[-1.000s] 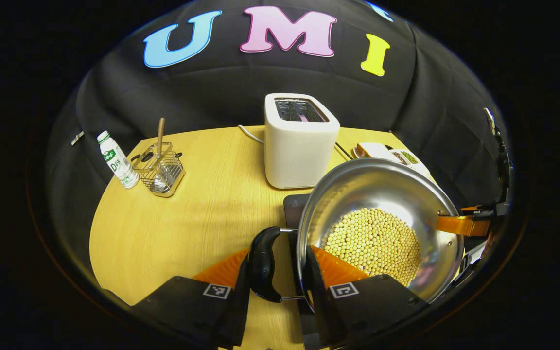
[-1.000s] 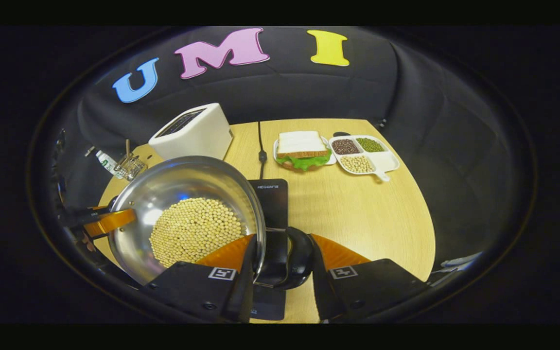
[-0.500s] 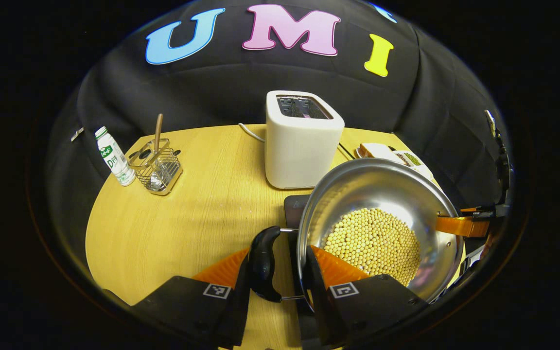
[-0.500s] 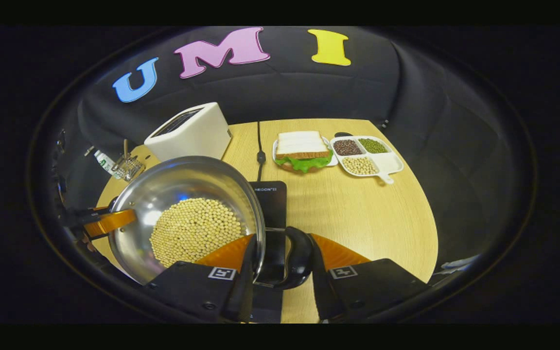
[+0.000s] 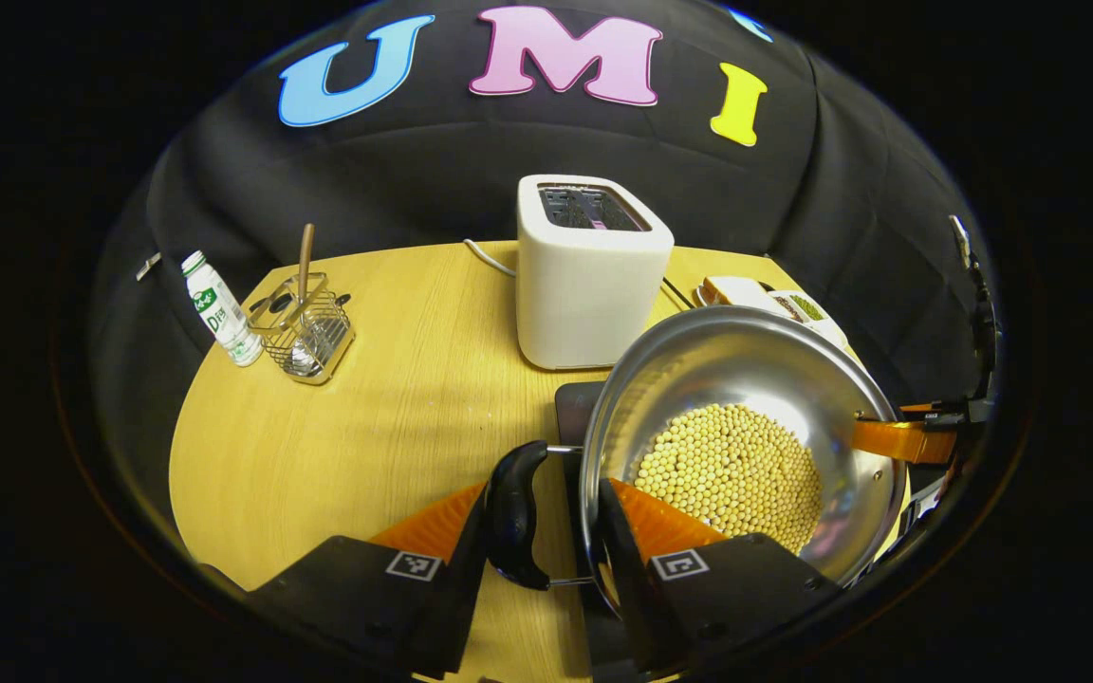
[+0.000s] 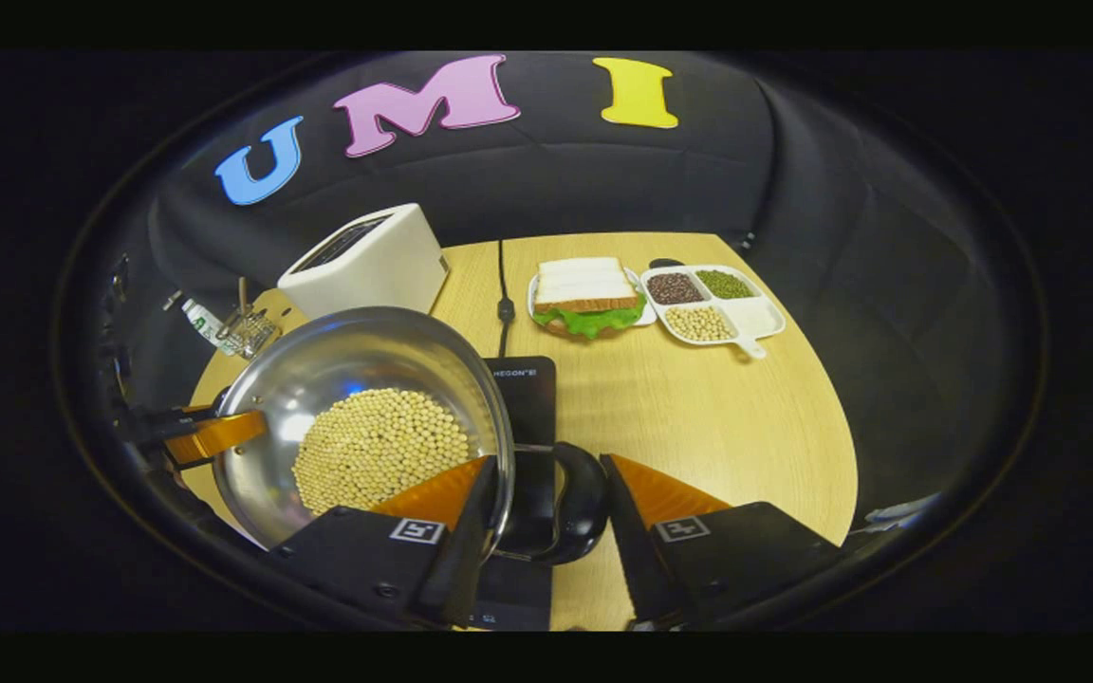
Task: First push the handle of the pot to place it horizontally, then grasp the pot with both hands and set it on the induction cooktop.
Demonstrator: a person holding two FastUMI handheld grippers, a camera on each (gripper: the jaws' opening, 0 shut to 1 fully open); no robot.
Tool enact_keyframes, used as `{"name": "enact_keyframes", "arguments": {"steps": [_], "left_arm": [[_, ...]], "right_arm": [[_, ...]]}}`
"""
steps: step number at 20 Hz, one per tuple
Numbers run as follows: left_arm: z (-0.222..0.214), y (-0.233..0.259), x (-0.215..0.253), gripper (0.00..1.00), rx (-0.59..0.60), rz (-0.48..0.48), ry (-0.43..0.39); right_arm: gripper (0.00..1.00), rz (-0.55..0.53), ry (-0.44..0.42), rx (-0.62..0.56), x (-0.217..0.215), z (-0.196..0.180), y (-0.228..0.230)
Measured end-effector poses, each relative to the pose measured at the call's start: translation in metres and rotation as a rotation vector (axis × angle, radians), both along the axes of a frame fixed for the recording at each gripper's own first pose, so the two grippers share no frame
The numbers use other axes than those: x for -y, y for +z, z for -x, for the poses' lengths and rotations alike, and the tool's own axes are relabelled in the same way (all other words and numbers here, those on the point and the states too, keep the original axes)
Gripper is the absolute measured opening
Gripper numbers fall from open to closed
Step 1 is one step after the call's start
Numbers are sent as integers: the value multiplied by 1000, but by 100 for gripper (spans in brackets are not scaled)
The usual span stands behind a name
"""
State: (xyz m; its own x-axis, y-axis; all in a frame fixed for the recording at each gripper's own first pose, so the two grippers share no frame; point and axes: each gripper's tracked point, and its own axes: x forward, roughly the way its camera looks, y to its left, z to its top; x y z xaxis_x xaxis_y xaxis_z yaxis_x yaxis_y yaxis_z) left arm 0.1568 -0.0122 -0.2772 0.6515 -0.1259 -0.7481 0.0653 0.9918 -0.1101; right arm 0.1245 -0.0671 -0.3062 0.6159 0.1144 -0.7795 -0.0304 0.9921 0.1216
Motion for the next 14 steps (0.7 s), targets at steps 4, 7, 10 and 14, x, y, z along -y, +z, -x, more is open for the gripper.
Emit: {"name": "enact_keyframes", "arguments": {"steps": [4,7,10,14], "left_arm": [[-7,10,-3,98,40,-27,7],[-6,15,-4,97,54,-27,8],[-1,22,-4,98,72,-18,11],[3,47,2,98,144,-3,-8]], "right_arm": [[98,-18,-23,9,1,0,7],[100,-9,-41,27,6,0,12],[100,-4,-40,65,4,1,24],[100,-12,-50,156,-1,3,57]]}}
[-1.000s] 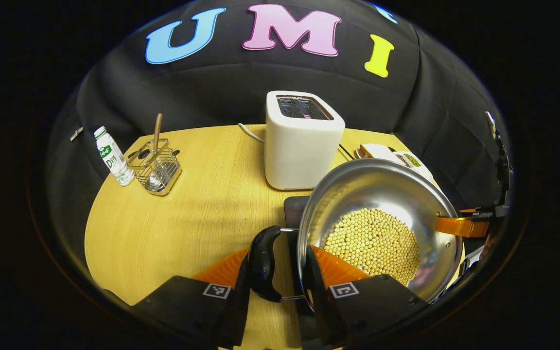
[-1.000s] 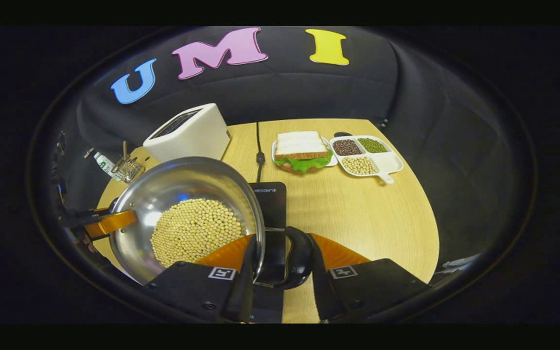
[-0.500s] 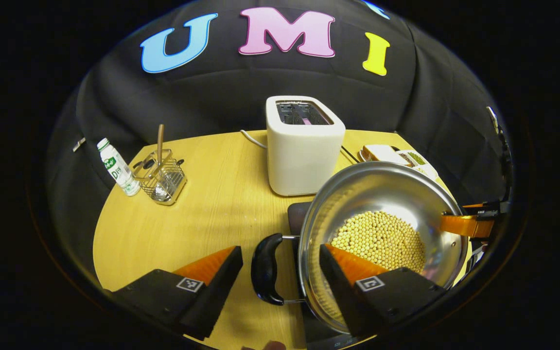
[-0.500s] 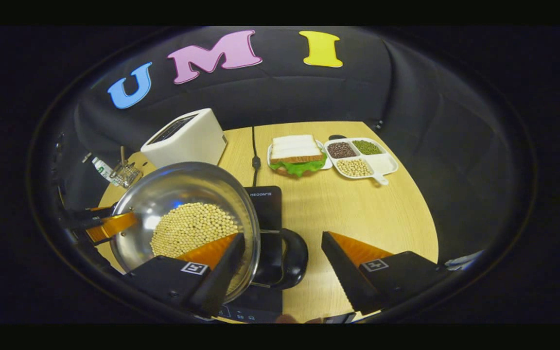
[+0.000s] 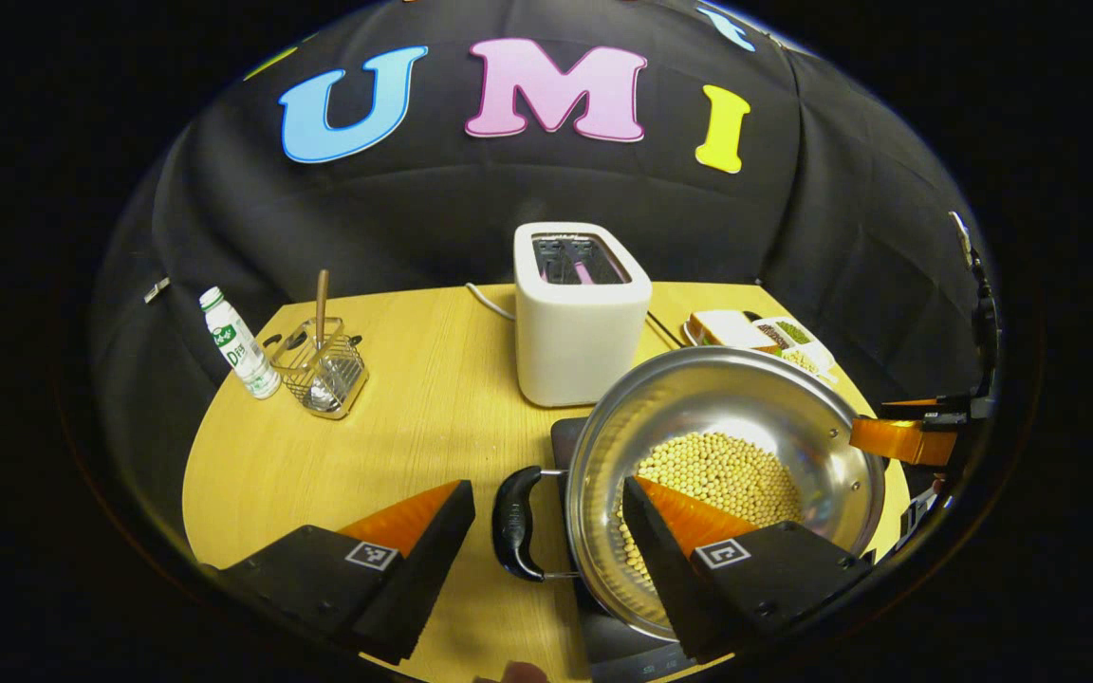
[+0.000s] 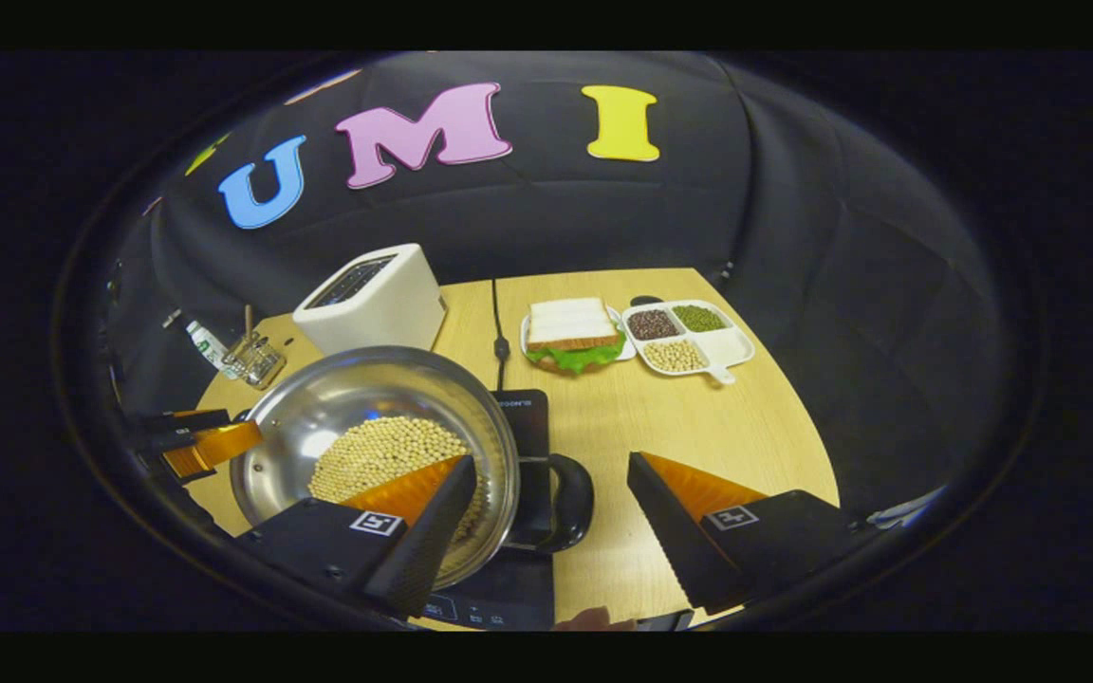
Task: First push the handle of the pot to place it horizontally, then grasp the pot with both hands and set it on the induction cooktop.
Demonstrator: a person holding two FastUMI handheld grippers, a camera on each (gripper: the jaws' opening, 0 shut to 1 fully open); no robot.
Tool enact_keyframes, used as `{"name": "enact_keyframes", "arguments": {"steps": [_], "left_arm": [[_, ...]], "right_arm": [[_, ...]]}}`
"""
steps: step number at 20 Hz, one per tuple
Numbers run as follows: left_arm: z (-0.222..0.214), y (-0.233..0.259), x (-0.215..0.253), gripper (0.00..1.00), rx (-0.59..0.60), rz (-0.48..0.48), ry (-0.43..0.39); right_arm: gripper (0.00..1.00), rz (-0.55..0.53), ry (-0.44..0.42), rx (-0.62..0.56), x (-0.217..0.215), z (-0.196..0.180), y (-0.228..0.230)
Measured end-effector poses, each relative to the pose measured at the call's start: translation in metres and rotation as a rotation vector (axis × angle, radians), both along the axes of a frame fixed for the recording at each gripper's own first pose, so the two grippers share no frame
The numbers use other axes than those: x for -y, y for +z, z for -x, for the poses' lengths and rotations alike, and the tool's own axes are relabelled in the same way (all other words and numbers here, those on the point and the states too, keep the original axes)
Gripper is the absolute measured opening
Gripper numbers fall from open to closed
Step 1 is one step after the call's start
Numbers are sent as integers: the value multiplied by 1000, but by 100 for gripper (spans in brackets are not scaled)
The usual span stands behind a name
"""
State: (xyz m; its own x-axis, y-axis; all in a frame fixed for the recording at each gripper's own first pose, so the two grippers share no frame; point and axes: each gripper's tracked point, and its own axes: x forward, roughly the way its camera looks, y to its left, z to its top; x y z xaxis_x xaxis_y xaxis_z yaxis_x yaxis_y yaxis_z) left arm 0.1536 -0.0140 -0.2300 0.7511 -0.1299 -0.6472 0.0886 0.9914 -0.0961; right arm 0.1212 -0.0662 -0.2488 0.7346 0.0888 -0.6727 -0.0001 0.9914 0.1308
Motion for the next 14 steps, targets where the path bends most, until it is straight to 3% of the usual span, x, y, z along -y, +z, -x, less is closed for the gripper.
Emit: {"name": "enact_keyframes", "arguments": {"steps": [7,14], "left_arm": [[14,69,-5,98,181,12,2],[45,144,-21,97,366,49,22]], "right_arm": [[99,36,-28,168,-2,21,64],[99,71,-98,393,-1,41,158]]}}
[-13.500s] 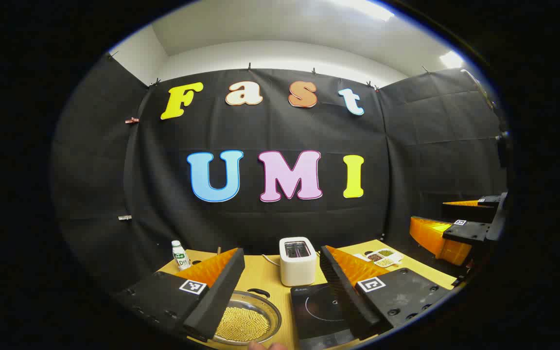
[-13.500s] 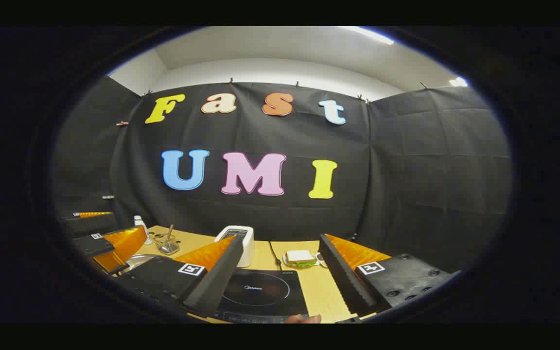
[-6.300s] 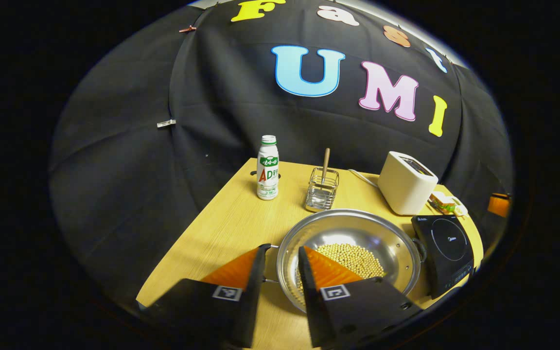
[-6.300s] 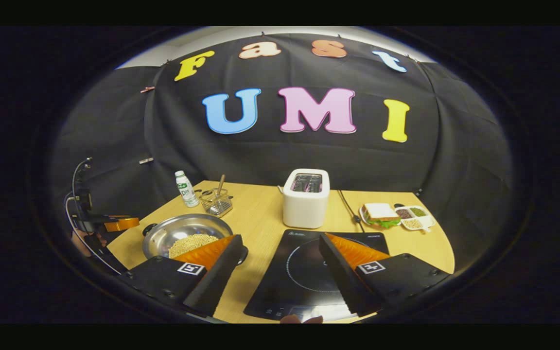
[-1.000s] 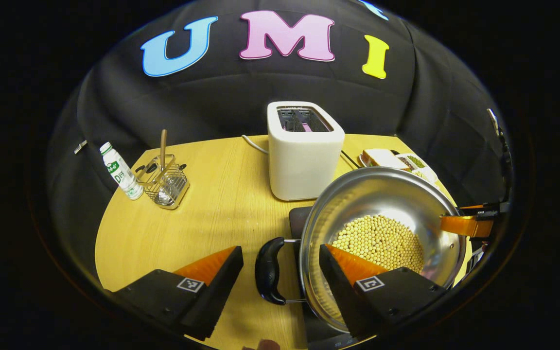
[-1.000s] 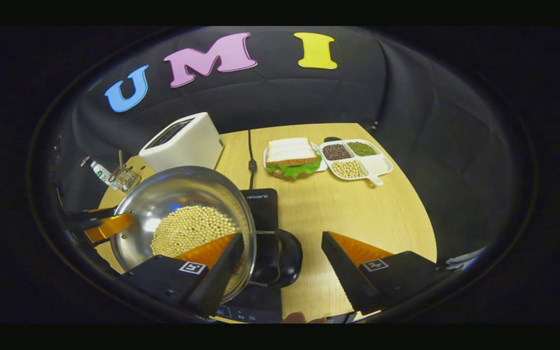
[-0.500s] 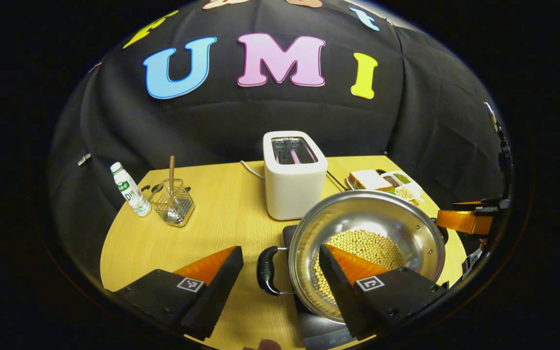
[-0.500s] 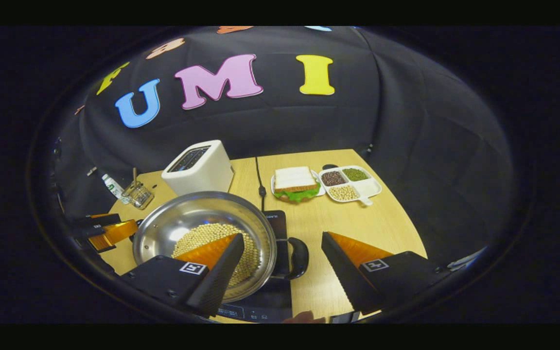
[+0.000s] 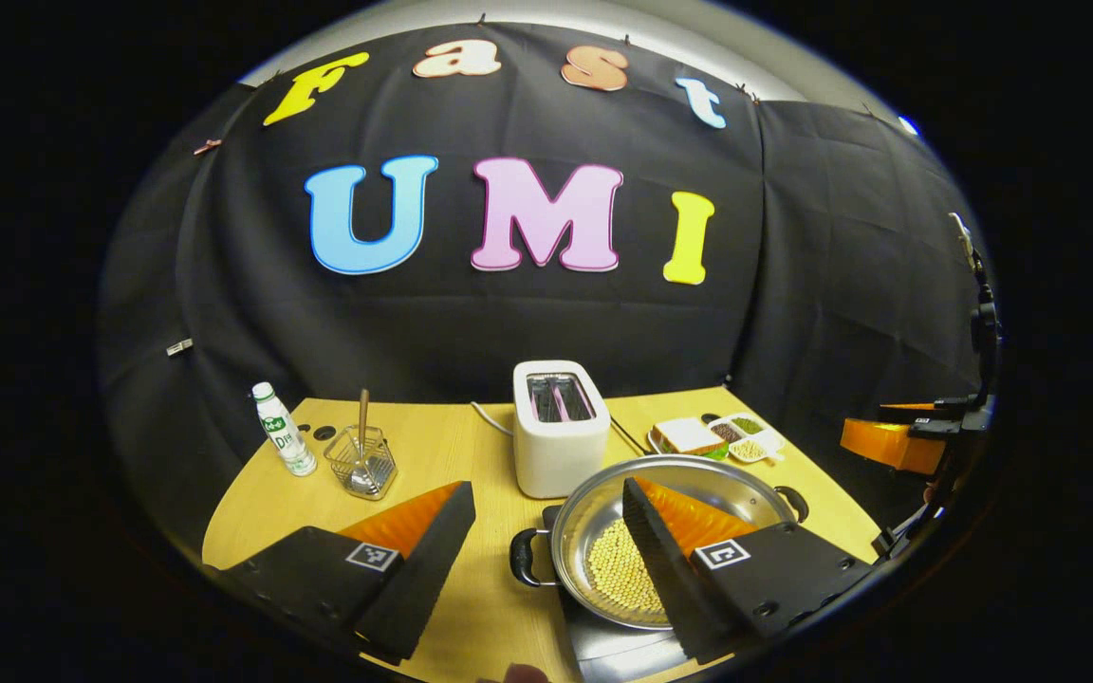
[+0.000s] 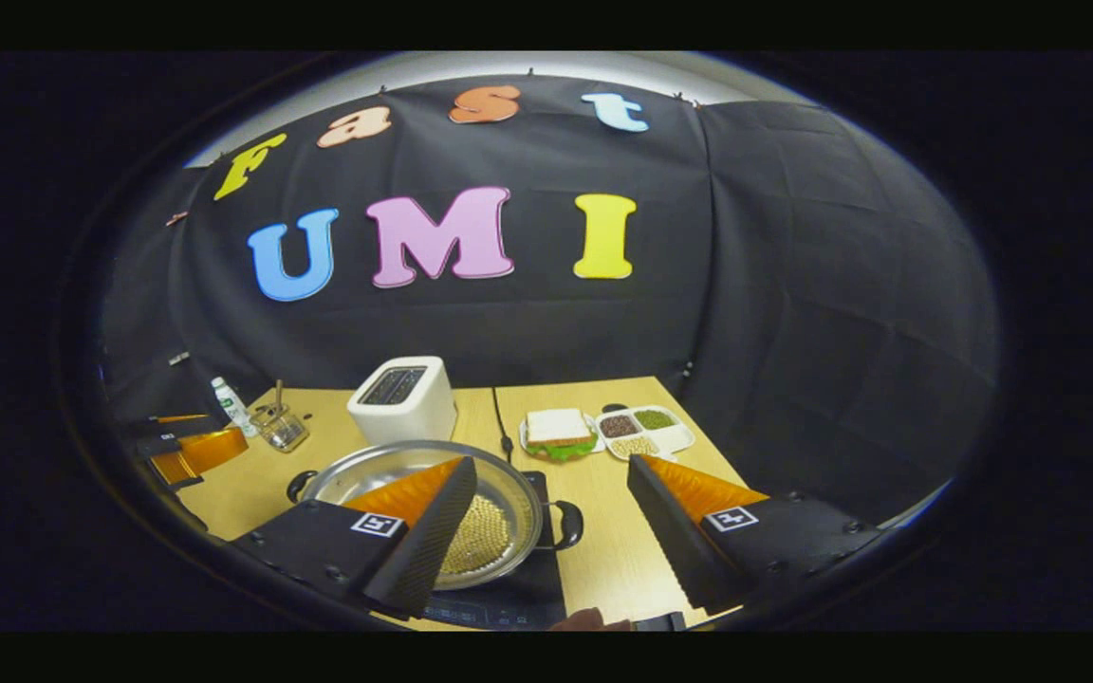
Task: First push the handle of the pot to place it horizontally, then grasp the pot with both hands and set it on the induction cooktop.
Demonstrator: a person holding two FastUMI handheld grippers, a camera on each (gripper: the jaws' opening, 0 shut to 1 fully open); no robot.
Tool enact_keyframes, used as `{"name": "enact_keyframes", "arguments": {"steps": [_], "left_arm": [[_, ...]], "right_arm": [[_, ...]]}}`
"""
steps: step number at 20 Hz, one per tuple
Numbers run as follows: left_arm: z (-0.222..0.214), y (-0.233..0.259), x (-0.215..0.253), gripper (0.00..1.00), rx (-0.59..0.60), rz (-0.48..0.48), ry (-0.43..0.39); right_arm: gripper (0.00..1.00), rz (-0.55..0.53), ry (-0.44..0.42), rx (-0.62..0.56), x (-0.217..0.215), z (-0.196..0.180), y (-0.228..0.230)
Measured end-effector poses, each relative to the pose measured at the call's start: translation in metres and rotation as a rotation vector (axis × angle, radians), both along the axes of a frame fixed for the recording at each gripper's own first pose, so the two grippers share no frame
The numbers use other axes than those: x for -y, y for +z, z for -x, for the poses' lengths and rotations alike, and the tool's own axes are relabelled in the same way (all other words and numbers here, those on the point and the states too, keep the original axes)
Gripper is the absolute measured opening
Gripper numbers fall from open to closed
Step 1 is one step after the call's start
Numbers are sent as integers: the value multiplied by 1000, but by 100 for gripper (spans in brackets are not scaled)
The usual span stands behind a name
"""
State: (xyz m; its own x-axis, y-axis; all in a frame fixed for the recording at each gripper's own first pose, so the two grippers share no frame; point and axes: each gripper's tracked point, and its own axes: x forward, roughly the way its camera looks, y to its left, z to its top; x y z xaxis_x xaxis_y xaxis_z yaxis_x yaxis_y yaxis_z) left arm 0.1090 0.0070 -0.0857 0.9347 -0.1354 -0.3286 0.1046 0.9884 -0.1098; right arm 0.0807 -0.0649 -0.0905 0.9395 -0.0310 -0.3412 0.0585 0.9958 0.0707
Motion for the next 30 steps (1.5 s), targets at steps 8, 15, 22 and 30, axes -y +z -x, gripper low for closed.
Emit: {"name": "enact_keyframes", "arguments": {"steps": [8,15,22,30], "left_arm": [[47,63,-37,97,187,30,42],[86,81,-75,97,269,-16,120],[101,77,-77,97,245,-12,111],[95,70,-74,97,220,-17,90]], "right_arm": [[99,43,17,205,-24,40,68],[99,45,16,283,-50,66,94],[99,37,1,277,-56,66,96],[99,28,-31,295,-51,67,101]]}}
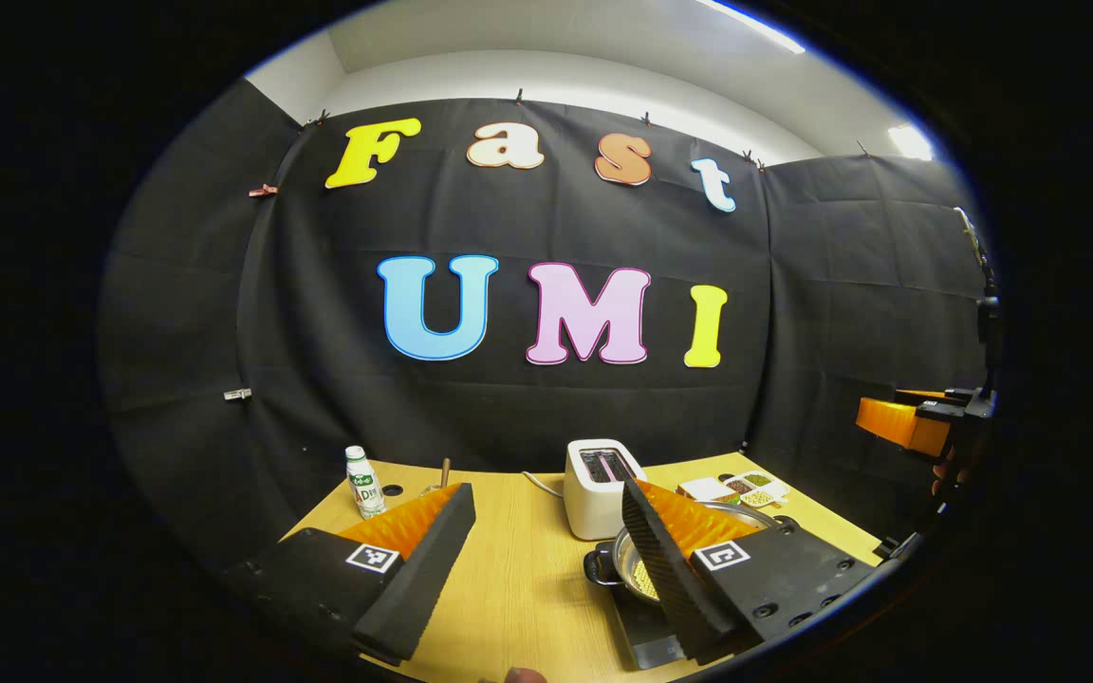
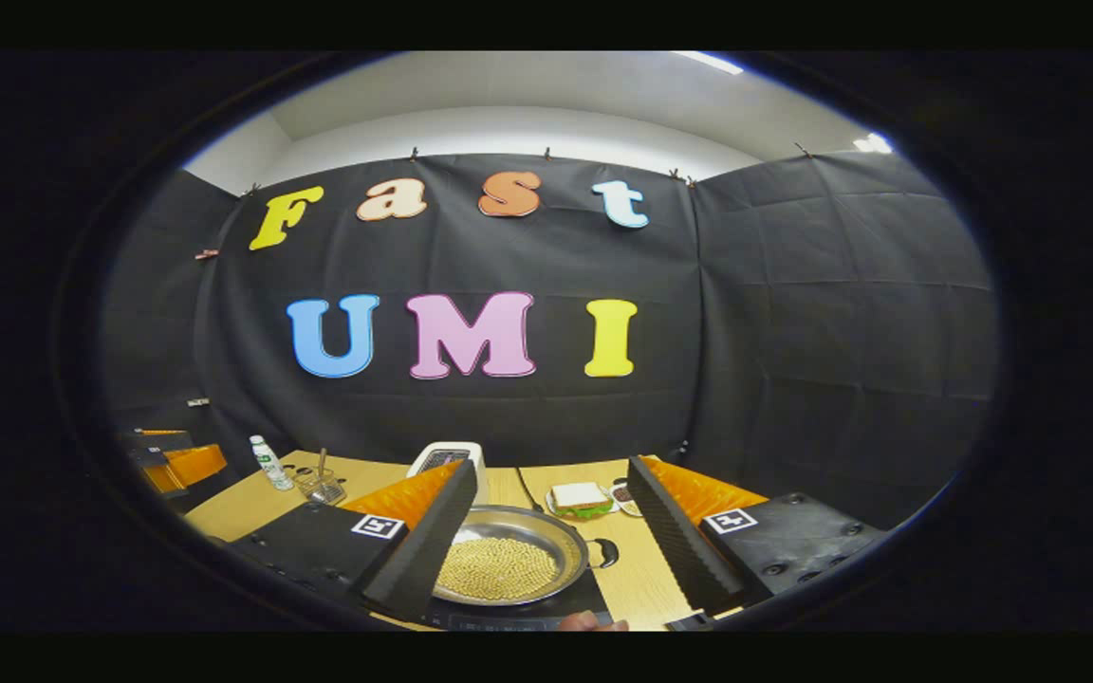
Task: First push the handle of the pot to place it horizontally, then grasp the pot with both hands and set it on the induction cooktop.
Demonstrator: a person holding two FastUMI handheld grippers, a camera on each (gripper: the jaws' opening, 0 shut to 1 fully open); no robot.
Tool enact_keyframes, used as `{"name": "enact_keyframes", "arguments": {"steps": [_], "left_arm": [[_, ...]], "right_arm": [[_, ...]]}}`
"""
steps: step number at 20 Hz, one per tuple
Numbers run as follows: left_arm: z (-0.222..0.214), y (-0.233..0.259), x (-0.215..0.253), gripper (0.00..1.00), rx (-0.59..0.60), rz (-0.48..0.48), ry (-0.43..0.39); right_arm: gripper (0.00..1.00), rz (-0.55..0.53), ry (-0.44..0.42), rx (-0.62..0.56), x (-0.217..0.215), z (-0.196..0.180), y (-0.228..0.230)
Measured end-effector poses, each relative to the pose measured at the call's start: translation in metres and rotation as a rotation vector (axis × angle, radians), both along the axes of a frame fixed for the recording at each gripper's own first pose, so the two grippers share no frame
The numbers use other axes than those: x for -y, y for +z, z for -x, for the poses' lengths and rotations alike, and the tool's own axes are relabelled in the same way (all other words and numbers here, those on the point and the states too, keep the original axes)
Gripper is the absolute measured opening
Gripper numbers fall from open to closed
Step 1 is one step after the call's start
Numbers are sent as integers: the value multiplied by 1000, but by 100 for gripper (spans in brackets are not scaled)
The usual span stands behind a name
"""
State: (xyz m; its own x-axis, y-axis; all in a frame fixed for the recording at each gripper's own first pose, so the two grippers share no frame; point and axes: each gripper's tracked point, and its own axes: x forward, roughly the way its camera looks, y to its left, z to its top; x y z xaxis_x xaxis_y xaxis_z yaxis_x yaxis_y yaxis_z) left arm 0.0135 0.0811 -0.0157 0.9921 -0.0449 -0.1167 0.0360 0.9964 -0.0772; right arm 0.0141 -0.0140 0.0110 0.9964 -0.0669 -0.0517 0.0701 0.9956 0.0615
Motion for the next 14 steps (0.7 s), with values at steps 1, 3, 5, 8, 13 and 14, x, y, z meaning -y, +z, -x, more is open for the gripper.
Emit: {"name": "enact_keyframes", "arguments": {"steps": [1,3,5,8,13,14], "left_arm": [[-1,-1,-1,97,-3,0,1],[-1,-3,-2,97,-7,2,1],[0,-2,-2,97,-10,3,3],[-1,-3,-3,97,-9,-5,4],[0,-3,-3,97,-9,-4,1],[0,-3,-3,97,-10,-5,1]], "right_arm": [[99,0,-1,-3,-1,-1,-1],[99,0,-3,-3,0,-1,-1],[99,-1,-3,-6,-1,-1,-1],[98,6,-1,-10,-2,-2,-3],[99,12,1,-12,-4,0,-5],[99,14,1,-14,-4,-1,-5]]}}
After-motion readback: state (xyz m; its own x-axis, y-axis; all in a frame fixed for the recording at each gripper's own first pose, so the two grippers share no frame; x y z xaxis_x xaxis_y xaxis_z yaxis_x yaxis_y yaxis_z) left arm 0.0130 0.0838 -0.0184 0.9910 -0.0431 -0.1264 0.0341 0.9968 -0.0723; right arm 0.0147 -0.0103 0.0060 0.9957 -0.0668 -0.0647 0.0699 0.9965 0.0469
